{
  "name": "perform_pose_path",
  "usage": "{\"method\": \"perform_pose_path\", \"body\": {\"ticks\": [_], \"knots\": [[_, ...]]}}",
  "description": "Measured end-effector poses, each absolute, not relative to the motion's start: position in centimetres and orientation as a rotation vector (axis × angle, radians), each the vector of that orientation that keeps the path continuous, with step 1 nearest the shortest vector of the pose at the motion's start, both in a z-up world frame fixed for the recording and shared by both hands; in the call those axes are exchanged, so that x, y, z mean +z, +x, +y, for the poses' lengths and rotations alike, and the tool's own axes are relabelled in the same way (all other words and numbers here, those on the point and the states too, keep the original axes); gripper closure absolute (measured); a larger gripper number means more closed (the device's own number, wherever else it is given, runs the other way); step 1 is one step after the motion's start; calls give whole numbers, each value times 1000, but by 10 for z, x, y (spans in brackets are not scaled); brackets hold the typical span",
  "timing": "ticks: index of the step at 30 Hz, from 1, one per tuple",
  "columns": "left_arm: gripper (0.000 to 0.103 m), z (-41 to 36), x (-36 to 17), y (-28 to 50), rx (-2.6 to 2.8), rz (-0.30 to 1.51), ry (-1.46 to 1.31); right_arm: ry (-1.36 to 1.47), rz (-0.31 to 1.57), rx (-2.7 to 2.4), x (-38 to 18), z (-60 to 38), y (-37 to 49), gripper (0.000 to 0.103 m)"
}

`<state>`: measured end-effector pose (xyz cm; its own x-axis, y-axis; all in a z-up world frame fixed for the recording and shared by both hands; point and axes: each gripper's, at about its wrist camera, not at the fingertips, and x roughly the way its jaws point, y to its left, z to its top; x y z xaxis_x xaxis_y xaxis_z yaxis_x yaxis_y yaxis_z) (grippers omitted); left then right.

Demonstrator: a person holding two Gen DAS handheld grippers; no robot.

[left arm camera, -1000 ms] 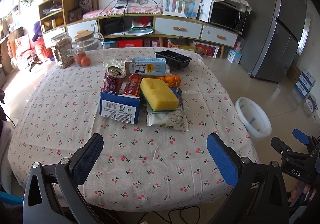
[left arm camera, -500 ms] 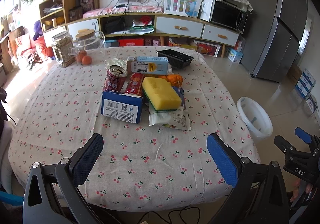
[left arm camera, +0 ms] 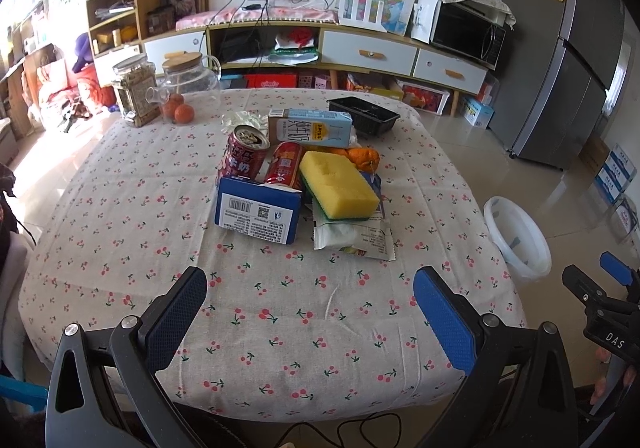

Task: Collect trash
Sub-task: 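Grasp the blue snack box with the left gripper while the right gripper approaches the yellow sponge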

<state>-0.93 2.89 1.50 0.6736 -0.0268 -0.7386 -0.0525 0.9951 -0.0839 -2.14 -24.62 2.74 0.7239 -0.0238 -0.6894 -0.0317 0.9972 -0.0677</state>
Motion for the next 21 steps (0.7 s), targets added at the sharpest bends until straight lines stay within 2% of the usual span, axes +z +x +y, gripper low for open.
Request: {"method": "perform_pose_path", "body": {"ticks": [8,14,18,21], "knots": [[0,34,18,5,-8,874,-59,-84,794,46,35,-235,-9,0],[0,55,19,53,-45,996,-5,-87,853,106,41,-226,21,0],[1,81,1,88,-112,1146,-165,-81,888,144,39,-220,43,0],[7,97,-9,102,-109,1143,-251,-75,907,158,34,-218,57,0]]}}
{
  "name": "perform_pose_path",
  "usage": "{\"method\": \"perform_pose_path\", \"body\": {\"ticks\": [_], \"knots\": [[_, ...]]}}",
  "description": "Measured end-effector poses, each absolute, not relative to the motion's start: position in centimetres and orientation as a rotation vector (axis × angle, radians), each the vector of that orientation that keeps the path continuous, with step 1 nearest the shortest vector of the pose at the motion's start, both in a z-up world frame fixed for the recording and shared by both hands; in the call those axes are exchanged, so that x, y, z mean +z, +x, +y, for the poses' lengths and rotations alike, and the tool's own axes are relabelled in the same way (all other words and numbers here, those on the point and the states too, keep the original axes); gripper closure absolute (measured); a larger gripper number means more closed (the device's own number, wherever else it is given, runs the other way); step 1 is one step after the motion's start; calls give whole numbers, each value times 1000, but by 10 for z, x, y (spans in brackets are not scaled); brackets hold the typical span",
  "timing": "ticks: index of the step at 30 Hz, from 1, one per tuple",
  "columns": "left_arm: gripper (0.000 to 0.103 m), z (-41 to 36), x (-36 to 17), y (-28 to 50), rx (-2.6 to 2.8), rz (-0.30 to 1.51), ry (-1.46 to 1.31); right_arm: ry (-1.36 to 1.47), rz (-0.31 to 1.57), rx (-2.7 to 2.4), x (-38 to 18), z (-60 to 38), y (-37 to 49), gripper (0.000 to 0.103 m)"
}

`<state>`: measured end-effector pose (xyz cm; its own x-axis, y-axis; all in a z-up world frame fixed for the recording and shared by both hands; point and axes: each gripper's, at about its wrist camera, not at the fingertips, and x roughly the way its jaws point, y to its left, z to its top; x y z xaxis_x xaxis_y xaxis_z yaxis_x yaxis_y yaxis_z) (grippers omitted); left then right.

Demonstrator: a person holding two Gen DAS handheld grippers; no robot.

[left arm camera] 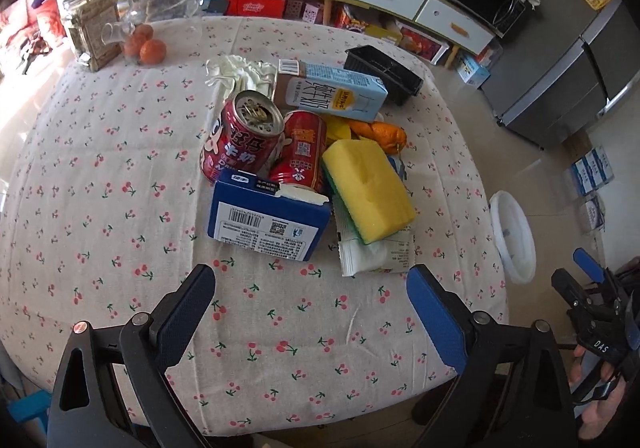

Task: Collect trash
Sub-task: 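Grasp the blue snack box with the left gripper while the right gripper approaches the yellow sponge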

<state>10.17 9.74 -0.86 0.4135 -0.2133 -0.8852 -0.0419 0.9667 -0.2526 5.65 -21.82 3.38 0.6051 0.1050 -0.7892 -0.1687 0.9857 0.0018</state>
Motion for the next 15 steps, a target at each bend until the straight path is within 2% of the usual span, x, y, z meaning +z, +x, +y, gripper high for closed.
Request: {"method": "perform_pose_path", "body": {"ticks": [6,10,15], "knots": [[11,116,-38,133,-32,1188,-250,-36,967,180,13,-220,74,0],[12,140,-56,149,14,1219,-425,-32,980,186,10,-215,86,0],[11,143,-72,159,55,1247,-488,-25,981,202,7,-206,96,0]]}}
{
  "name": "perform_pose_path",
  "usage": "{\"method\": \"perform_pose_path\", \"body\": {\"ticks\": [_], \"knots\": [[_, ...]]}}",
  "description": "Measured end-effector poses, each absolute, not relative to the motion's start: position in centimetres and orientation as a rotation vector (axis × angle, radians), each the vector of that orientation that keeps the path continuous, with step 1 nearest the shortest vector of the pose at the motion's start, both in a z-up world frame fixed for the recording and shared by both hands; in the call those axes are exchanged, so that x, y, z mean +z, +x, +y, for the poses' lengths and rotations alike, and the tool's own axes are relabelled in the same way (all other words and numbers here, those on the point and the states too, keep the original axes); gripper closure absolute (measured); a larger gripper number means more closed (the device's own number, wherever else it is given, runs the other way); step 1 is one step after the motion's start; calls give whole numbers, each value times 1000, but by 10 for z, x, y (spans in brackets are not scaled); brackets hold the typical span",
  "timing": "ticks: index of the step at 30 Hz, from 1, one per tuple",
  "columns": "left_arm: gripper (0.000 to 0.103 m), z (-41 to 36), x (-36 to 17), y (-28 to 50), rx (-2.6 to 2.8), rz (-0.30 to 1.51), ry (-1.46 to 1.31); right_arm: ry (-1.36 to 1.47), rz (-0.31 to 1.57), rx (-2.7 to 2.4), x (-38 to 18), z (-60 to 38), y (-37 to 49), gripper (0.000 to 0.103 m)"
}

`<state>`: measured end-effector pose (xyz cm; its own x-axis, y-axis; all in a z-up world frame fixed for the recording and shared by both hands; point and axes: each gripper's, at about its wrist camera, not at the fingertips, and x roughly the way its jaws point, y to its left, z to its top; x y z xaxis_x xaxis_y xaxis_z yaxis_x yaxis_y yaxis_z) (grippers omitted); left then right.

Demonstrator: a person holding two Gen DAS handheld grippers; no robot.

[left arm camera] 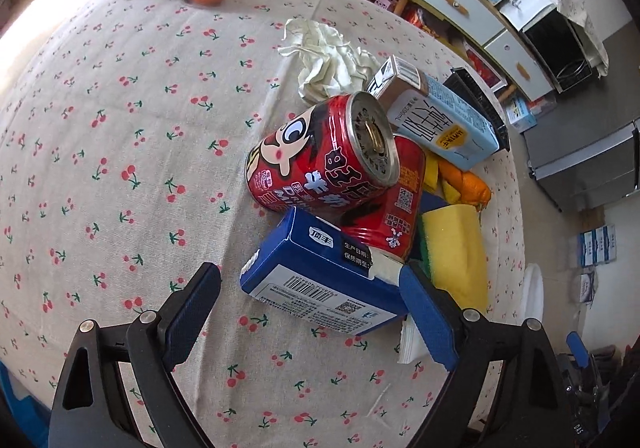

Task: Collect trash
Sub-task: 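Grasp the blue snack box with the left gripper while the right gripper approaches the yellow sponge, then lift the blue box with the left gripper while the right gripper grasps the yellow sponge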

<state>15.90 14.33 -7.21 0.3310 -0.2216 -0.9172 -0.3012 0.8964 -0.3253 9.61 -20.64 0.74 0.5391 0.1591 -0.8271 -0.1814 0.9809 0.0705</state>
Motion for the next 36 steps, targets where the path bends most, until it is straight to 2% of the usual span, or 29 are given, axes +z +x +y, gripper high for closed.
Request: {"method": "perform_pose_path", "body": {"ticks": [8,10,14,23,30,36], "knots": [[11,144,-90,155,25,1251,-619,-47,981,204,2,-191,109,0],[13,148,-96,150,3,1252,-680,-46,985,212,0,-187,111,0],[24,156,-94,143,-28,1223,-711,-49,987,226,-2,-177,115,0],[26,156,-64,132,-72,1219,-486,-48,994,233,-6,-172,116,0],[26,158,-21,107,-25,1092,-255,-47,985,267,-2,-164,116,0],[26,169,-10,92,17,1049,-218,-75,991,386,-10,-121,122,0]]}}
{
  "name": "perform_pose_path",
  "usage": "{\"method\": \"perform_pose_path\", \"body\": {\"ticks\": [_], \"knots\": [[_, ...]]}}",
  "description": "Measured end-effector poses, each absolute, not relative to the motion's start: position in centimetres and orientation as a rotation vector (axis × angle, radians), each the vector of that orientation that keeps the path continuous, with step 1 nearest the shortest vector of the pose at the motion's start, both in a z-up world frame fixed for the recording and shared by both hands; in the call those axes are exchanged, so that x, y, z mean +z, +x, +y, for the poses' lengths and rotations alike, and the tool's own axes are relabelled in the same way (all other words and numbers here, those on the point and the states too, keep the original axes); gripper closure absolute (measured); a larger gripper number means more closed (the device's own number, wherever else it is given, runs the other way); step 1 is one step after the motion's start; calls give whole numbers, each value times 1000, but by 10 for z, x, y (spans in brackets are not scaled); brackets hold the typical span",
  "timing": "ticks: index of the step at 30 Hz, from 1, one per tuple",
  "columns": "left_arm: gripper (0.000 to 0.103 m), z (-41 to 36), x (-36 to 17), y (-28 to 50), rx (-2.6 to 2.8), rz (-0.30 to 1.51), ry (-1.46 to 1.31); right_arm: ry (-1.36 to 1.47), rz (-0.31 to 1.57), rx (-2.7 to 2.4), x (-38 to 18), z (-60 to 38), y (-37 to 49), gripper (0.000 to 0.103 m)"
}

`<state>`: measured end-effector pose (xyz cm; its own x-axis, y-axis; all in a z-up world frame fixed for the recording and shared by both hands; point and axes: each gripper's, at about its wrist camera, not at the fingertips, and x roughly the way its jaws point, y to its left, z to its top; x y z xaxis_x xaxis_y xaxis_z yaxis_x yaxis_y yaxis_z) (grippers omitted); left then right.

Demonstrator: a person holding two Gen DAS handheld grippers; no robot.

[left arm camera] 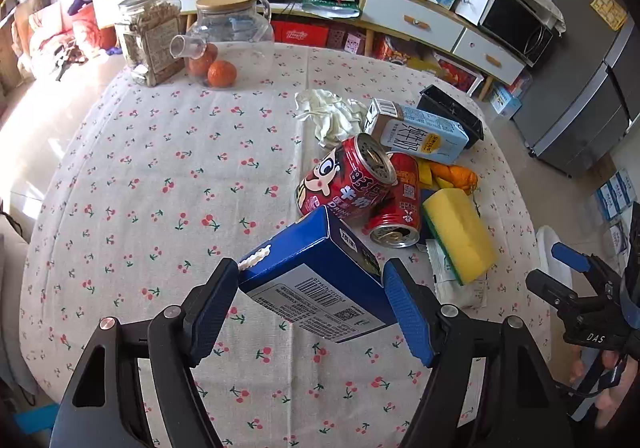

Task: Collect trash
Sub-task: 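Lift the blue box with the left gripper while the right gripper grasps the yellow sponge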

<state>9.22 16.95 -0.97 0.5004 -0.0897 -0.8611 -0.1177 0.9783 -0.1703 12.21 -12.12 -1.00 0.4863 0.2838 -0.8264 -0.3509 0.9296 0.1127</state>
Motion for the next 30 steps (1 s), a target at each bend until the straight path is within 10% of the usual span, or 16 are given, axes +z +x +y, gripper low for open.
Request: {"method": "perform_pose_path", "body": {"ticks": [12,18,30], "knots": [[26,168,-14,83,24,1036,-158,-74,992,485,-36,-58,138,11],[26,169,-11,80,10,1028,-161,-99,989,475,-42,-53,138,40],[26,165,-1,75,-8,1000,-171,-70,932,482,-16,-71,127,46]]}}
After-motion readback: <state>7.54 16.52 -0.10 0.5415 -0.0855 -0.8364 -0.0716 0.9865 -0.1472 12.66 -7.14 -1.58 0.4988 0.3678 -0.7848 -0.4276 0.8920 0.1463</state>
